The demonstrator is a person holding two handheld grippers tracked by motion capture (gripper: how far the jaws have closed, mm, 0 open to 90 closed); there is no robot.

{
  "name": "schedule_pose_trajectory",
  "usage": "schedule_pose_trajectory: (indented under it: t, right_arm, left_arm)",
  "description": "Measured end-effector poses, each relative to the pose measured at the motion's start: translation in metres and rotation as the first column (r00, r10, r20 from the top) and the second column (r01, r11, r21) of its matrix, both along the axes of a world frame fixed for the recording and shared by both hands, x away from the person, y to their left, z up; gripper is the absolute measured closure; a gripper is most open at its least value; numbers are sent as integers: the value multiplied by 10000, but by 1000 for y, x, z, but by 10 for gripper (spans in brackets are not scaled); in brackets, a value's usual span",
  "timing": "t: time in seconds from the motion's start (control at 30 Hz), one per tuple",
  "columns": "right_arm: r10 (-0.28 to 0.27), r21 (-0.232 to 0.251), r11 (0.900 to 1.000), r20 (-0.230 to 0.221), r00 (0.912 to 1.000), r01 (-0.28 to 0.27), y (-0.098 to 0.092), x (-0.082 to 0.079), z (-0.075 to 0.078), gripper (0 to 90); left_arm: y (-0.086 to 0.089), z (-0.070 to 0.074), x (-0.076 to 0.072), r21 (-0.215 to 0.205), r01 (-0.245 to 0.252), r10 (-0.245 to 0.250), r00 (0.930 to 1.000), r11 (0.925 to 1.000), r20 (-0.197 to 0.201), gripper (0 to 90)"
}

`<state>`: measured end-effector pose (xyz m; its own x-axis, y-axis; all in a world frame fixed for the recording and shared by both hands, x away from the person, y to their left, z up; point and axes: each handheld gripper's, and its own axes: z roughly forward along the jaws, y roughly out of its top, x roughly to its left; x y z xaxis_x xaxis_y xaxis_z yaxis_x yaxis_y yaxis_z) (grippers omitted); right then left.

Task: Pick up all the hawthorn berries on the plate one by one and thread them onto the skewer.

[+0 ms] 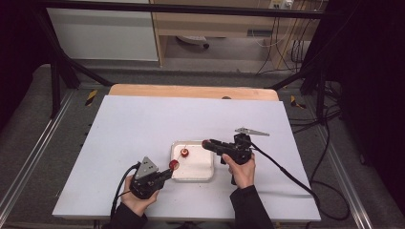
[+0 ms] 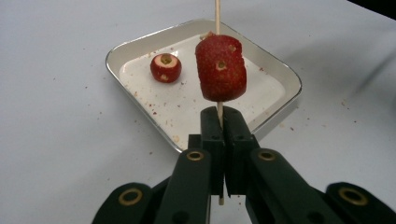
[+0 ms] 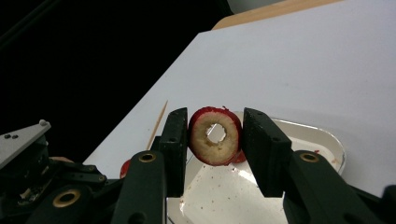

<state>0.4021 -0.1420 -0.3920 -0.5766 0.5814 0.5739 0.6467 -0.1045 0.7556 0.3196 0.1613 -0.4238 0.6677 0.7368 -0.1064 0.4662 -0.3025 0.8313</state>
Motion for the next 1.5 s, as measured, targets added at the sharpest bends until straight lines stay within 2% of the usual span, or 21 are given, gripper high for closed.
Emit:
schedule_pose_trajectory:
  t: [0.27, 0.63, 1.07, 1.5]
  right_arm:
    - [-483, 586, 9972, 309, 9984, 465, -1, 2, 3, 622]
    - [-1146, 1372, 9849, 632, 9914, 1051, -2, 4, 8, 622]
    - [-1519, 1916, 9722, 774, 9854, 1348, 0, 5, 8, 623]
    - [-1704, 2365, 9608, 932, 9810, 1445, 4, 4, 5, 624]
  left_arm:
    - [-10, 0, 2, -172, -23, 23, 10000, 9998, -18, 881]
    - [-20, 3, 0, -494, 8, -9, 10000, 9988, -23, 881]
    - [-37, 8, -2, -856, 188, -194, 9998, 9962, -59, 881]
    - [-47, 11, 0, -1028, 212, -228, 9996, 9945, -149, 881]
